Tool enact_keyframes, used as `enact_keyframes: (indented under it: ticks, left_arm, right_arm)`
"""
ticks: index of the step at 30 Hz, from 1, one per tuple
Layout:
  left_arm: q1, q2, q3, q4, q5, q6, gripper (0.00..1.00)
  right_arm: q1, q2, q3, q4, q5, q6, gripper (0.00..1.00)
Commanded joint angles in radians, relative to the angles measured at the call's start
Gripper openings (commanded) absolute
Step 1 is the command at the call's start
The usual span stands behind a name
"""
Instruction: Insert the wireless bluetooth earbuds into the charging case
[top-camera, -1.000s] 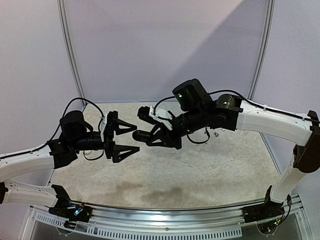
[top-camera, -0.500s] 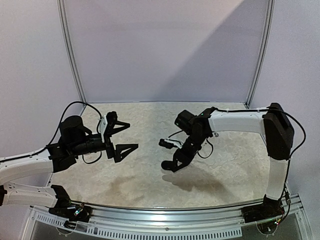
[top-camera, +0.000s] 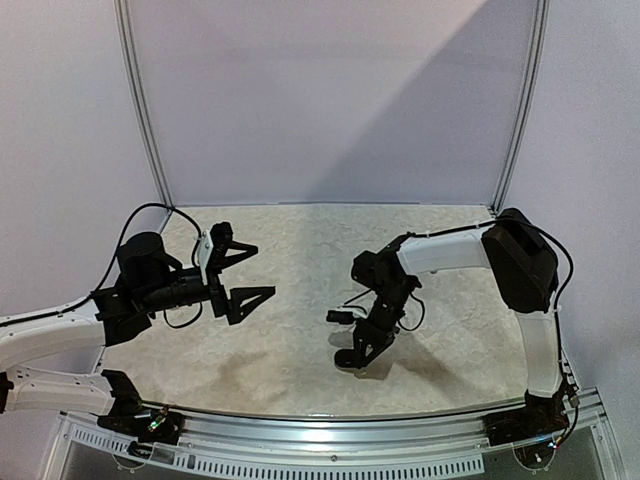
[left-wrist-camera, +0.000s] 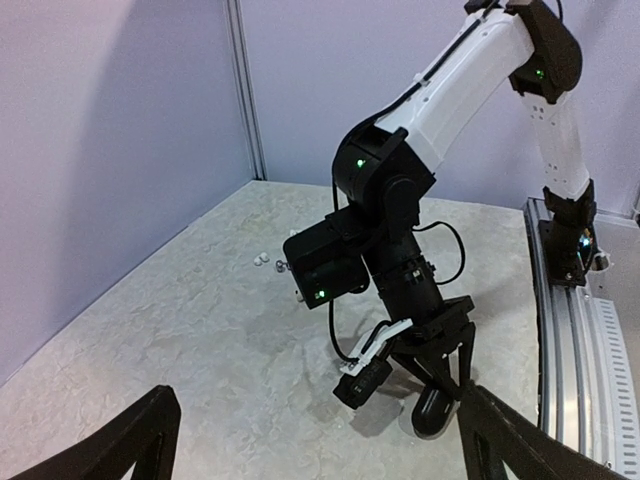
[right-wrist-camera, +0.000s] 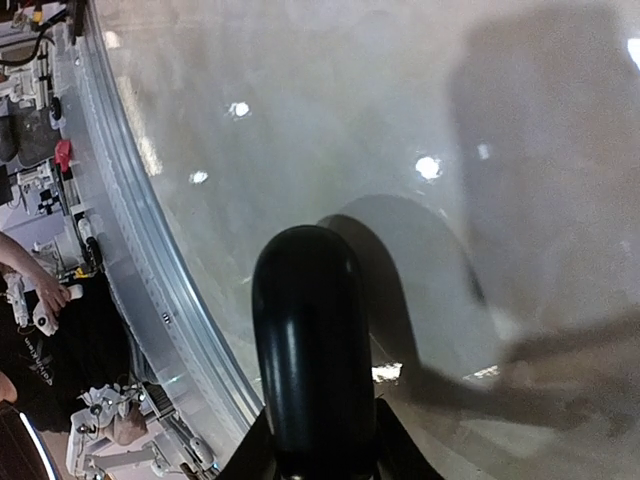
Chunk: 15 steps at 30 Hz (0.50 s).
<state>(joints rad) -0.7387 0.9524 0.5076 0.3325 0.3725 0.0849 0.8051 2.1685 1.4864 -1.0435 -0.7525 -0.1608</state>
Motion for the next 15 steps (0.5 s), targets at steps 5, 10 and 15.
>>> enact_keyframes:
  ticks: [5,10,15]
  left_arm:
    - [-0.008,-0.007,-0.016,0.005,0.002,-0.005,0.99]
    - [-0.008,-0.003,-0.015,0.005,0.004,-0.004,0.99]
    - [-0.007,0.002,-0.006,-0.007,0.003,-0.005,0.99]
  right_arm:
    - [-0.041,0.022,0.037,-0.013,0.160,0.039,0.52]
    - [-0.043,0.022,0.084,-0.040,0.219,0.035,0.58]
    - [-0.042,-0.007,0.138,-0.075,0.262,0.027,0.60]
